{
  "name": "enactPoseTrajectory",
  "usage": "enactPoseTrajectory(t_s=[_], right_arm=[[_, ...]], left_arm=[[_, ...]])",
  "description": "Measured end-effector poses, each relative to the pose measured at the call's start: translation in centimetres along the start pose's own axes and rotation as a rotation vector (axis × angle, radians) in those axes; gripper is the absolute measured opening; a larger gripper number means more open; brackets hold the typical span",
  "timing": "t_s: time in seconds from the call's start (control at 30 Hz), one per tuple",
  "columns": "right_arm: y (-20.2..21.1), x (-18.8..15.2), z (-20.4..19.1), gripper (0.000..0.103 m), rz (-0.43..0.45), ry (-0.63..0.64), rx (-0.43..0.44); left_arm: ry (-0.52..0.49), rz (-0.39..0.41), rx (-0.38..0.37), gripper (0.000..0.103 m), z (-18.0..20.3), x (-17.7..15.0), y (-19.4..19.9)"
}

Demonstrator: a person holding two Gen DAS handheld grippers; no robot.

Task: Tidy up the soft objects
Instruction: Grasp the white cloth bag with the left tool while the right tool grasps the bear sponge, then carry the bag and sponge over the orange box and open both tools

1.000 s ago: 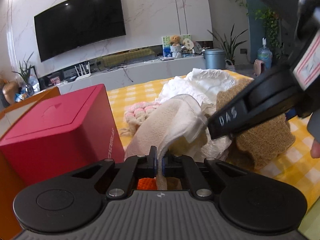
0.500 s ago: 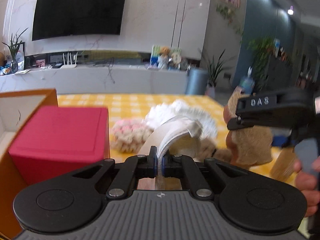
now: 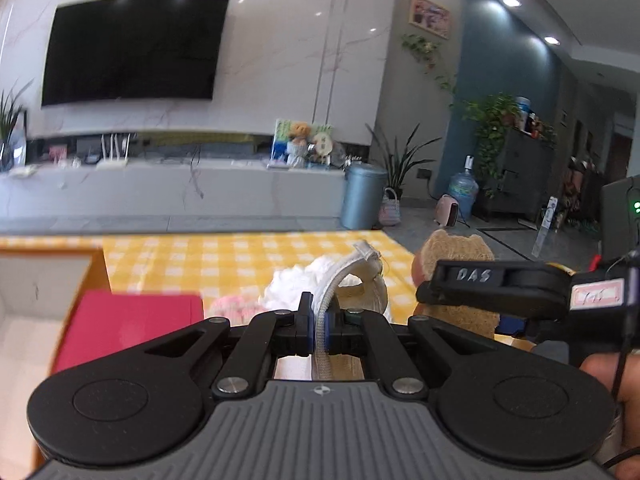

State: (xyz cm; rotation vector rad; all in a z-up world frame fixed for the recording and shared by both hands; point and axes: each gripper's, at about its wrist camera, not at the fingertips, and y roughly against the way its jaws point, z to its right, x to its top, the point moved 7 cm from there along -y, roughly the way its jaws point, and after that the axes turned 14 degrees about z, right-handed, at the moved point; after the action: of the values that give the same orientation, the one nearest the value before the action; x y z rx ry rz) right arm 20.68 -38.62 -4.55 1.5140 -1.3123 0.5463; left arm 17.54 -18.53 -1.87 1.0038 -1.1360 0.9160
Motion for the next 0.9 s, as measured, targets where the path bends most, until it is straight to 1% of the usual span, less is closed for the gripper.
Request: enactPoseTrajectory(t_s=[0.13,0.2,0.27,0.4,0.53,0.67,0.8,0.9], right_arm=[[1.4,0.8,-1.1,0.072,0.032,0.008,0.022],[2.1,1.1,-1.7,0.072,0.041,-0.007,0.048],[2.9,1.3,-2.5,0.072,0.049,-0.006,0.084],[4.5,1.4,-4.8,0.072,0.055,0.000,0.155],[6.9,1.5,-8.5,0.072,0.070,0.015,0.258],[9.5,0.9,-13.2,0.072,0.083,0.052,0.365],[10.9,-1.0,-18.5,0.072,0.050,0.088,0.494],[11.1,-2.9,-22.1,0.072,0.011,0.122,0.554]], left_arm=[[-0.025,0.024,0.018,0.005,-0.4,2.5,0.8],[-0.028,0.034,0.019,0.005,-0.9,3.7,1.3],[-0.043,0.044,0.039,0.005,-1.7,4.8,2.3],[-0.048,0.079,0.091,0.005,-4.2,7.1,4.9],[-0.026,0.122,0.143,0.005,-8.0,8.9,8.1],[-0.009,0.152,0.209,0.005,-12.1,9.5,11.0],[0.046,0.106,0.251,0.005,-16.2,8.8,12.5],[0.116,0.103,0.266,0.005,-19.3,8.0,13.2]])
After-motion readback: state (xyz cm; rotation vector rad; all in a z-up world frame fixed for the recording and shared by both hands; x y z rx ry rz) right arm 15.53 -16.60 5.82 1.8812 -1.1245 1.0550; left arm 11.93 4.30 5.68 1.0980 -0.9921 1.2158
